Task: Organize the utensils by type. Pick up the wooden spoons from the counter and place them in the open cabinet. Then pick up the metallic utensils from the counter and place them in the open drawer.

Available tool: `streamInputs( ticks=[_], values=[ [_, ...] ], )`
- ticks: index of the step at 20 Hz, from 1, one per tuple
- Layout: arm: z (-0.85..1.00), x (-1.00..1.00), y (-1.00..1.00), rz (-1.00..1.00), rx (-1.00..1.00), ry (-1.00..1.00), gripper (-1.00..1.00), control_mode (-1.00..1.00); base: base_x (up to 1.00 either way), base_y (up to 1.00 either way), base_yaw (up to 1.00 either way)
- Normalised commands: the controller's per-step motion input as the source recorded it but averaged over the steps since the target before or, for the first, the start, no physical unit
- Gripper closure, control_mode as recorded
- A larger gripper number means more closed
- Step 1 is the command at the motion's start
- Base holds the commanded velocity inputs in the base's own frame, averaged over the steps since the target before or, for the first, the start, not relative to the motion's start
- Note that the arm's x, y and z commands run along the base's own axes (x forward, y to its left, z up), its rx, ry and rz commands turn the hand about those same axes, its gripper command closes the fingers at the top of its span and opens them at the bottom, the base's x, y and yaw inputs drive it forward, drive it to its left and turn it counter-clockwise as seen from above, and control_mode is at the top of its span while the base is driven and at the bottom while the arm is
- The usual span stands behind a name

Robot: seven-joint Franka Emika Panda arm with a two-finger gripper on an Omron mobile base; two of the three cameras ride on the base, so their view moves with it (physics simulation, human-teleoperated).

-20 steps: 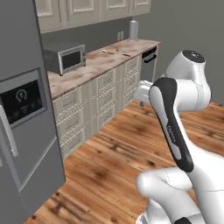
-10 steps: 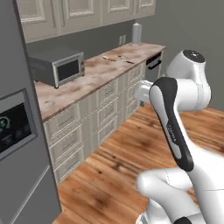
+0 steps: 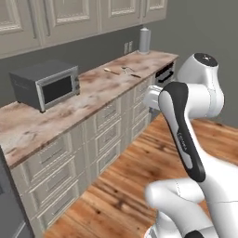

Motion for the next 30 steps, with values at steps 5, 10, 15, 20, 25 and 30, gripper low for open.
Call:
streamInputs(
  ticks=[5, 10, 15, 20, 25, 30],
  values=[
    [0.0, 0.0, 0.0, 0.0, 0.0, 0.0, -1.0, 1.0, 1.0, -0.36, 0.06],
    [0.0, 0.0, 0.0, 0.0, 0.0, 0.0, -1.0, 1.0, 0.99, -0.35, 0.1],
    [0.0, 0.0, 0.0, 0.0, 0.0, 0.0, -1.0, 1.0, 0.9, -0.32, 0.28],
    [0.0, 0.0, 0.0, 0.0, 0.0, 0.0, -1.0, 1.0, 0.75, -0.3, 0.49],
    [0.0, 0.0, 0.0, 0.0, 0.0, 0.0, -1.0, 1.0, 0.57, -0.43, 0.47],
    [0.0, 0.0, 0.0, 0.0, 0.0, 0.0, -1.0, 1.0, 0.29, -0.58, 0.44]
  ],
)
